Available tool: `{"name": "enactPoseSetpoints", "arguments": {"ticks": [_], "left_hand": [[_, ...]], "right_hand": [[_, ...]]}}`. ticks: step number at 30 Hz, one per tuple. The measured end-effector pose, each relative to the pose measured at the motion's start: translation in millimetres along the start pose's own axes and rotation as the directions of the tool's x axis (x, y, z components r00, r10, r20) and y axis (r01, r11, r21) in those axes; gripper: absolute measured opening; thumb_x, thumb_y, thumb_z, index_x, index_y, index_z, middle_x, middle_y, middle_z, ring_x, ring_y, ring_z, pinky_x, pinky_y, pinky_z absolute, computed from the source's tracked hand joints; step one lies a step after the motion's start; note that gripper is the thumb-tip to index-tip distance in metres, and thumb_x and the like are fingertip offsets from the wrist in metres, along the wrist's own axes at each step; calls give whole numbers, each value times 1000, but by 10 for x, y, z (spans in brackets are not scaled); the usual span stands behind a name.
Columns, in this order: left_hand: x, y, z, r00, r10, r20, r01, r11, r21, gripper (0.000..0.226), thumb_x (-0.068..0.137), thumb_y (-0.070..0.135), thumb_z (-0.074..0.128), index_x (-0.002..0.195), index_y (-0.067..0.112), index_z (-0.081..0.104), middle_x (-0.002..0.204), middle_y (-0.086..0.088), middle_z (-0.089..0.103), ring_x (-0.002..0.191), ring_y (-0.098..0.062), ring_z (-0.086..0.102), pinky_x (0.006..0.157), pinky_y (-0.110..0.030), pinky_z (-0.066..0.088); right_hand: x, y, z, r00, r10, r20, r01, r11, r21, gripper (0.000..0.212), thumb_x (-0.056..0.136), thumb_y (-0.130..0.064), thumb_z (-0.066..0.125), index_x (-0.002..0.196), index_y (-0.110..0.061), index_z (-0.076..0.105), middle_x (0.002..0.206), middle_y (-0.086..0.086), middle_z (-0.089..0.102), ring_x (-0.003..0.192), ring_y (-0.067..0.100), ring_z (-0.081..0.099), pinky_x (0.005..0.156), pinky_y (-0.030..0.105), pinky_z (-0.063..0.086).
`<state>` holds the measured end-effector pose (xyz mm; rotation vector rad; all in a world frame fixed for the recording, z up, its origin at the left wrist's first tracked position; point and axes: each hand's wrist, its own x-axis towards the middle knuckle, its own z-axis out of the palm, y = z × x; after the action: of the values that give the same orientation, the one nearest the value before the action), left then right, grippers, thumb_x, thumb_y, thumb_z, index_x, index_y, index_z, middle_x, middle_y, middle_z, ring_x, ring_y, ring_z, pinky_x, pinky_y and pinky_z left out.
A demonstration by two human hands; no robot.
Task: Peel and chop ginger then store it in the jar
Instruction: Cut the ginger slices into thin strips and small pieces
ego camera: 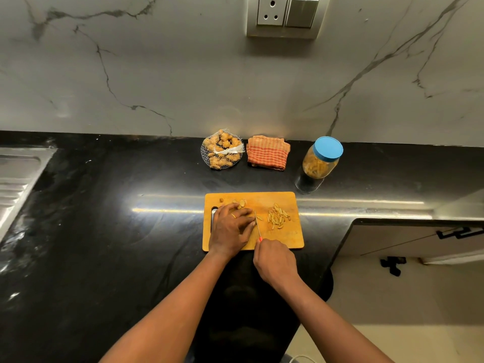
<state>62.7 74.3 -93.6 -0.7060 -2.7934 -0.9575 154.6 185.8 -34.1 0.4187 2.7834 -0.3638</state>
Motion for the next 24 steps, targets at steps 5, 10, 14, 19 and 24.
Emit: {"name": "enactPoseSetpoints", "arguments": {"ticks": [5, 10, 14, 19, 24], "left_hand": [[1, 9, -12, 1000, -1, -4, 1, 1000, 4, 13, 83, 39, 72, 92, 31, 77, 110, 16, 70, 117, -15, 52, 99, -44, 39], [8, 20, -17, 1000, -18, 5, 17, 1000, 14, 14, 83, 40, 72, 92, 31, 78, 111, 17, 69, 118, -14, 51, 100, -42, 38], [4, 11, -10, 1000, -21, 1, 21, 1000, 13, 16, 83, 41, 72, 93, 30, 77, 110, 17, 70, 117, -14, 51, 98, -44, 40], [-3, 9, -14, 1000, -22, 4, 22, 1000, 9, 15, 83, 42, 71, 92, 31, 77, 112, 17, 69, 118, -14, 51, 100, -44, 39], [-2, 15, -18, 1000, -24, -8, 24, 1000, -12, 14, 82, 39, 73, 91, 29, 77, 110, 17, 70, 117, -15, 52, 99, -46, 40]], "right_hand": [[0, -16, -33, 1000, 11, 19, -10, 999, -32, 37, 106, -28, 32, 107, -11, 65, 104, 11, 68, 95, 29, 66, 70, 36, 50], [-85, 32, -22, 1000, 17, 18, -16, 999, -47, 37, 106, -30, 32, 106, -12, 65, 103, 10, 69, 94, 27, 67, 71, 36, 51], [-120, 56, -23, 999, 20, 28, -18, 999, -43, 37, 105, -29, 33, 104, -12, 65, 101, 9, 69, 93, 28, 68, 70, 36, 50], [-195, 124, 32, 1000, 3, 4, -3, 999, -39, 40, 106, -33, 29, 100, -14, 64, 98, 8, 69, 86, 26, 67, 68, 37, 51], [-209, 150, 33, 1000, 4, -30, -5, 1000, -7, 42, 106, -35, 28, 98, -14, 63, 96, 7, 68, 85, 26, 67, 63, 35, 44]]}}
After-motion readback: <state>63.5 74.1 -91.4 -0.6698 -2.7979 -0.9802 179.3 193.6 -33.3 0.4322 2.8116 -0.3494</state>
